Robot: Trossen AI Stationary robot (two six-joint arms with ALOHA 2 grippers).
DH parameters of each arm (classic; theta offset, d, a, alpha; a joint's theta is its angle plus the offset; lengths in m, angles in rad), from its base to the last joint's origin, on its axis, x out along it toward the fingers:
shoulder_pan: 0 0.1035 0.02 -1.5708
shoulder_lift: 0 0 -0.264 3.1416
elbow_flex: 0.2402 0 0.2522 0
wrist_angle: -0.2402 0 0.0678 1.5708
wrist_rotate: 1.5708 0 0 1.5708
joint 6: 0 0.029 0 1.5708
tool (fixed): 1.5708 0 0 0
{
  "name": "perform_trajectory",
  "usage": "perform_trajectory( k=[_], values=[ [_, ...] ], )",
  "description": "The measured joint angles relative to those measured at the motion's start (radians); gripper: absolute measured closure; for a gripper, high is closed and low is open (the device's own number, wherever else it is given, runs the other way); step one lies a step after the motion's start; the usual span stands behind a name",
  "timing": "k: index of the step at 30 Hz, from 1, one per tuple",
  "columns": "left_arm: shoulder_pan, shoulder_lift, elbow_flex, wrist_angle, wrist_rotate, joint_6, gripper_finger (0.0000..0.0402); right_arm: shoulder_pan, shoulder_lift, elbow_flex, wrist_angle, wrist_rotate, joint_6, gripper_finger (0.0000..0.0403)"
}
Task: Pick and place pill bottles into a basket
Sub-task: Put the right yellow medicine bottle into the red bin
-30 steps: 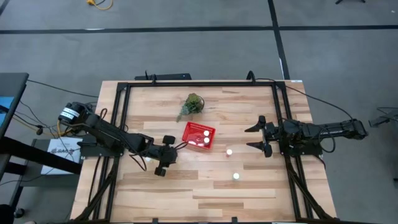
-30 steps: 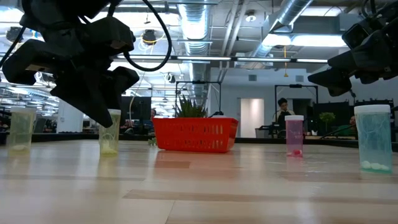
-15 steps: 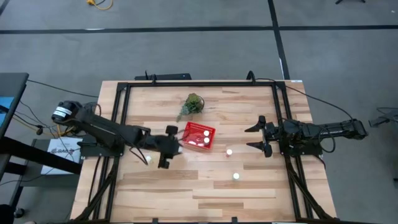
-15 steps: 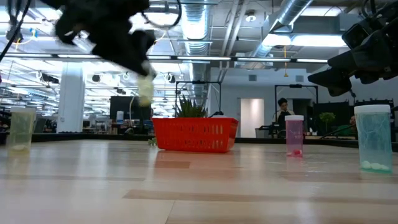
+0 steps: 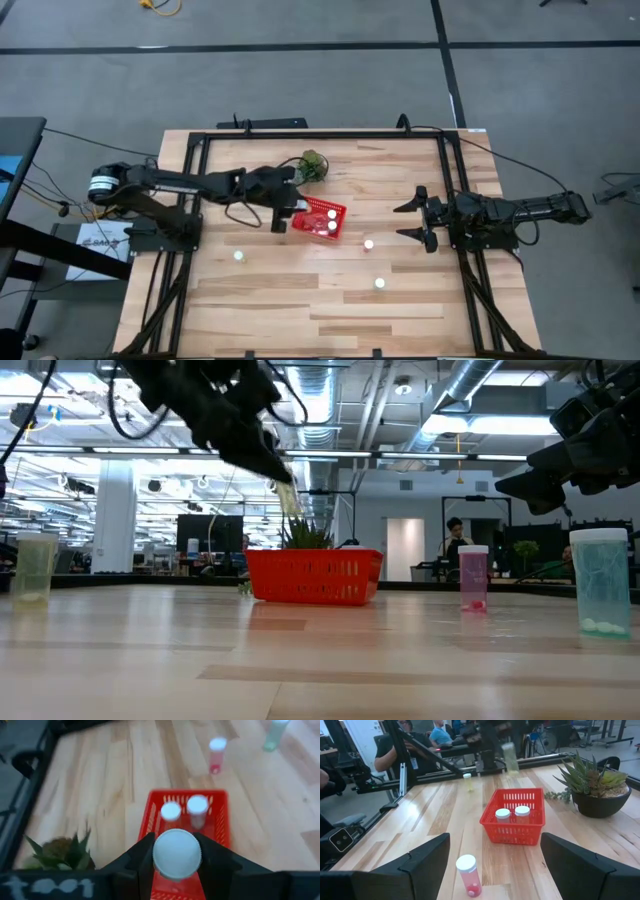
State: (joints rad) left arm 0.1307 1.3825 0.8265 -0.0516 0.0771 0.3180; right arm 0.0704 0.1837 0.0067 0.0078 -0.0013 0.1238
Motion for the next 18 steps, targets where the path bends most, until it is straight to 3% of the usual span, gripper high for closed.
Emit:
perform_trajectory(
  k=[8,18],
  values=[
    [0.031,0.152,0.0,0.066,0.047,0.007,0.0289,0.0,0.0,0.0,0.0,0.0,0.0,0.0097],
    [0.031,0.257,0.105,-0.041,-0.052,0.054,0.0289,0.0,0.0,0.0,0.0,0.0,0.0,0.0097]
  ],
)
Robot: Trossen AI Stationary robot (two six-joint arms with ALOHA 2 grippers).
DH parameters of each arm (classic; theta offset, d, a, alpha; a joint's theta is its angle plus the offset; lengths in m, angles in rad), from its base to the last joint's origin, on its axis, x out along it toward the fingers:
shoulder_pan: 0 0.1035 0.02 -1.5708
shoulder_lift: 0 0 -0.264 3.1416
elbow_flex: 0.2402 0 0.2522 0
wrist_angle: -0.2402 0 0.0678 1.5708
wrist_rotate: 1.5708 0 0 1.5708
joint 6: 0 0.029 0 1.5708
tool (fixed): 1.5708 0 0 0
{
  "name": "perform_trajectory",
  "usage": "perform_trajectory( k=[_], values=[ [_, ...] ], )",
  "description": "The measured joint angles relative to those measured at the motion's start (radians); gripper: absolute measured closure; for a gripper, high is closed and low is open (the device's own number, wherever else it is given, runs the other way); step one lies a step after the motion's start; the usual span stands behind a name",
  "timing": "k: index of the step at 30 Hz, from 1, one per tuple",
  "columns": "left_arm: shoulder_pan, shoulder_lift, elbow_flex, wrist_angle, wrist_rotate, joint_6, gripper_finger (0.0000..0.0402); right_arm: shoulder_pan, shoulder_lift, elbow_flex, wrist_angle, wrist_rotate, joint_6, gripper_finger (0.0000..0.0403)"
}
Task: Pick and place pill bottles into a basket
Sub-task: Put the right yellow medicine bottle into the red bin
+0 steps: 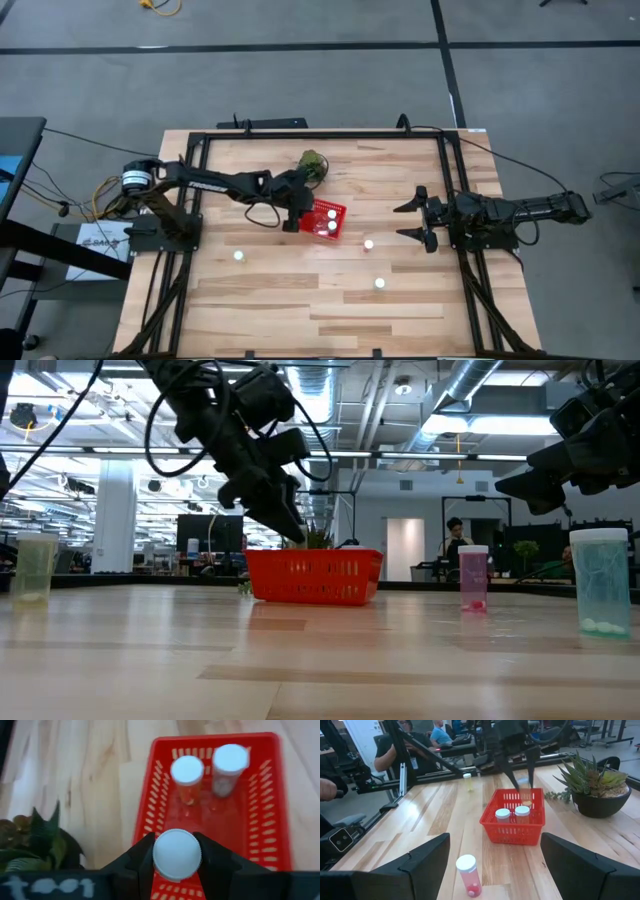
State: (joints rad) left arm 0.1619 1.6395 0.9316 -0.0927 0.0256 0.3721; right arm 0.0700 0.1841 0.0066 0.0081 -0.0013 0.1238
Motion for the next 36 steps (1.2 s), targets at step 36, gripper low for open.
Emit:
perform_trajectory(
  k=[36],
  values=[
    [0.041,0.064,-0.002,0.022,0.124,-0.062,0.029,0.0,0.0,0.0,0.0,0.0,0.0,0.0097]
  ],
)
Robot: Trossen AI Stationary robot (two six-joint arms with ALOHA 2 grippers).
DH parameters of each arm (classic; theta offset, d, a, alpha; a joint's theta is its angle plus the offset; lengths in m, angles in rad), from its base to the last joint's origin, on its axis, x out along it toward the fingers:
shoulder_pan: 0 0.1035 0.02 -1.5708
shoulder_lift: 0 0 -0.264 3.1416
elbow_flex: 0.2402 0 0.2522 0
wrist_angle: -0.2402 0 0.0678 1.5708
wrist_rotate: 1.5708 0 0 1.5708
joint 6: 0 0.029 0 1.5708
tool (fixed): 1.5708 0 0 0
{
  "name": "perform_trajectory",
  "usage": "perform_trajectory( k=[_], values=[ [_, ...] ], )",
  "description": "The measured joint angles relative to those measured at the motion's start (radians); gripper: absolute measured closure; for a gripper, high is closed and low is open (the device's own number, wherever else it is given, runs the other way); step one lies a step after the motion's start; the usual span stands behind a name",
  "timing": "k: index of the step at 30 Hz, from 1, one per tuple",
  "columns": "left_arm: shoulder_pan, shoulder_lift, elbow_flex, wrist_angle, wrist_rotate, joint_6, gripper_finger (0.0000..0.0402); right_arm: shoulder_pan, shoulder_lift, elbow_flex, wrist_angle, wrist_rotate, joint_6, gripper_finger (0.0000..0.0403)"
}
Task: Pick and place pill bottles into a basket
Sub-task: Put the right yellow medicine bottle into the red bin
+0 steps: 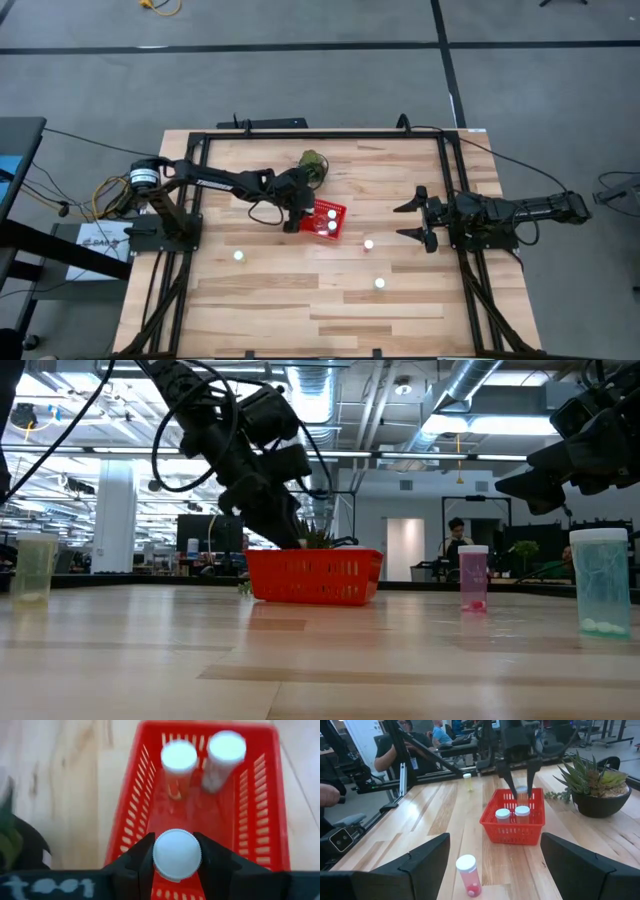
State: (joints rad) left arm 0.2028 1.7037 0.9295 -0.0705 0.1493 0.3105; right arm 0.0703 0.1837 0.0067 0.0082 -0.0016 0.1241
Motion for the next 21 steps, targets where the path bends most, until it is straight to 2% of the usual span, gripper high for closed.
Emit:
perform_trajectory(
  k=[17,21],
  values=[
    [0.001,0.018,0.005,0.01,-0.031,0.01,0.029,0.0,0.0,0.0,0.0,0.0,0.0,0.0097],
    [0.001,0.018,0.005,0.009,-0.025,0.011,0.0277,0.0,0.0,0.0,0.0,0.0,0.0,0.0097]
  ],
)
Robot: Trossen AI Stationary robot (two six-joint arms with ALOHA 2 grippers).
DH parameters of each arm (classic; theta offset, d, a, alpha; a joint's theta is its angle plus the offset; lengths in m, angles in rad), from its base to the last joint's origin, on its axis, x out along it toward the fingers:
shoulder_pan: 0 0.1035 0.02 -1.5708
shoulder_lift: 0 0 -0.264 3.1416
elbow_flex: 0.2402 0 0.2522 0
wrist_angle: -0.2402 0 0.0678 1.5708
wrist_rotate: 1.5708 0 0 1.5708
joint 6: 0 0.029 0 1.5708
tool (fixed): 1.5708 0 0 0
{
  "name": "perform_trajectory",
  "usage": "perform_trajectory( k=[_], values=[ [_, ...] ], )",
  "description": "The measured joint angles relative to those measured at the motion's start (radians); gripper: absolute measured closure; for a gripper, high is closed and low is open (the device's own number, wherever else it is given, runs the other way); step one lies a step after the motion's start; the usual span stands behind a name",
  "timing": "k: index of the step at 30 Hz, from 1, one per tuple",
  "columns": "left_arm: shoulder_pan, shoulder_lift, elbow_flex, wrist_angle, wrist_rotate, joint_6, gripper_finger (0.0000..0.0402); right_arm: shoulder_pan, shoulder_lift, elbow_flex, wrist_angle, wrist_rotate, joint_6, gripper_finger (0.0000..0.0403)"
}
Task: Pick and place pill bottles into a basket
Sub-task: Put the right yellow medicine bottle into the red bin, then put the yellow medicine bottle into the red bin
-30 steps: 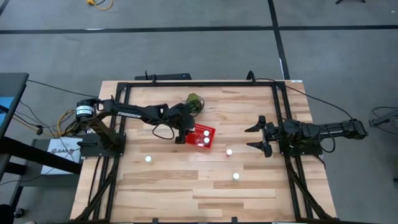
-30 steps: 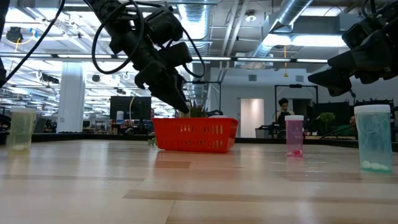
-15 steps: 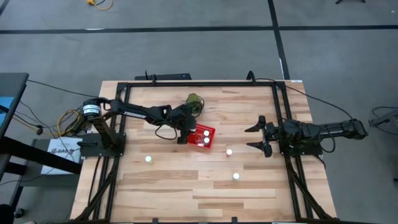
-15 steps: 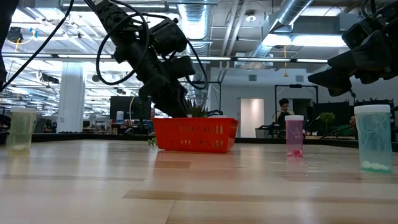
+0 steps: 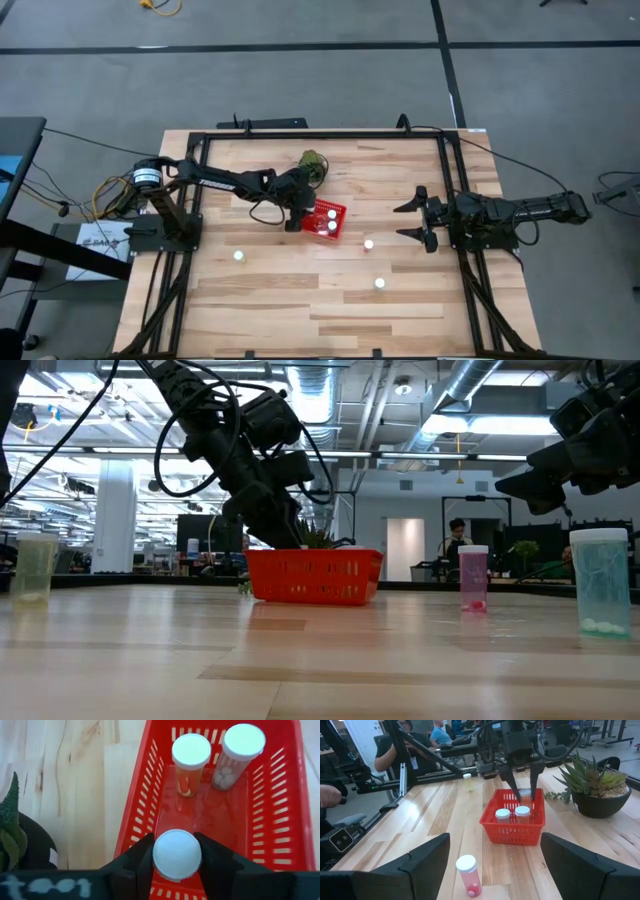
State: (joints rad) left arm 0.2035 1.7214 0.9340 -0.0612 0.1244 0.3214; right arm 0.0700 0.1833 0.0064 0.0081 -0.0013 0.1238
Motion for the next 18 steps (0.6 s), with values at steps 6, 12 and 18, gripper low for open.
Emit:
perform_trajectory(
  k=[6,12,18],
  values=[
    [0.0,0.0,0.0,0.0,0.002,0.0,0.0223,0.0,0.0,0.0,0.0,0.0,0.0,0.0097],
    [-0.003,-0.015,0.0,-0.001,0.008,0.009,0.0185,0.0,0.0,0.0,0.0,0.0,0.0,0.0097],
    [-0.007,-0.127,0.0,-0.026,0.047,0.01,0.0175,0.0,0.0,0.0,0.0,0.0,0.0,0.0097]
  ],
)
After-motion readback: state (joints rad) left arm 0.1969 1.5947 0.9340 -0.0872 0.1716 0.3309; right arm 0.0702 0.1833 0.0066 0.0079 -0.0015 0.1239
